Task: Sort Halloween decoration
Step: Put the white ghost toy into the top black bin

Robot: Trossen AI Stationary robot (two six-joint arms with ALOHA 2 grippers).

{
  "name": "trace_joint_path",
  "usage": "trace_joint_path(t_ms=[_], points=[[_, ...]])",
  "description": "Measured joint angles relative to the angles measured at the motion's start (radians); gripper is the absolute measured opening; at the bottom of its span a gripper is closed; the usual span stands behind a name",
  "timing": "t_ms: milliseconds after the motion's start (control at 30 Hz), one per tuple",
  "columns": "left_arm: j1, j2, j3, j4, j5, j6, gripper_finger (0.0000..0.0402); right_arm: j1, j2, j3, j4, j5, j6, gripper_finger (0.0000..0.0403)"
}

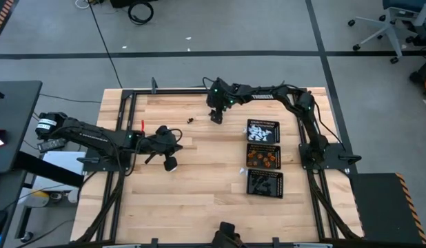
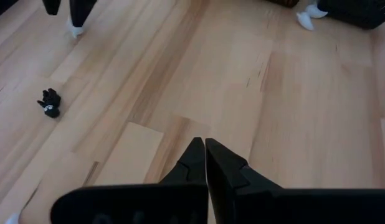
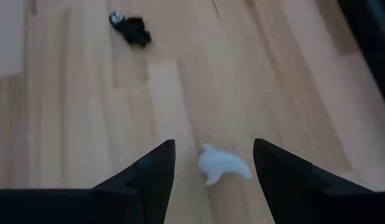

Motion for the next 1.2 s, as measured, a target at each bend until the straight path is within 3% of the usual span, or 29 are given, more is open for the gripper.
trace_joint_path(t_ms=[467, 1000, 1200], points=[[0.001, 0.000, 0.000, 0.004, 0.001, -0.003, 0.0000, 0.006, 0.040, 0.002, -0.033, 0.009, 0.006, 0.0207], [0.001, 0.000, 0.000, 0.005, 0.002, -0.003, 0.0000, 0.008, 0.040, 0.002, -0.035, 0.043, -0.008, 0.0084], [0.001, 0.000, 0.000, 0.005, 0.002, -0.003, 0.0000, 0.008, 0.043, 0.037, -0.062, 0.053, -0.033, 0.0062]])
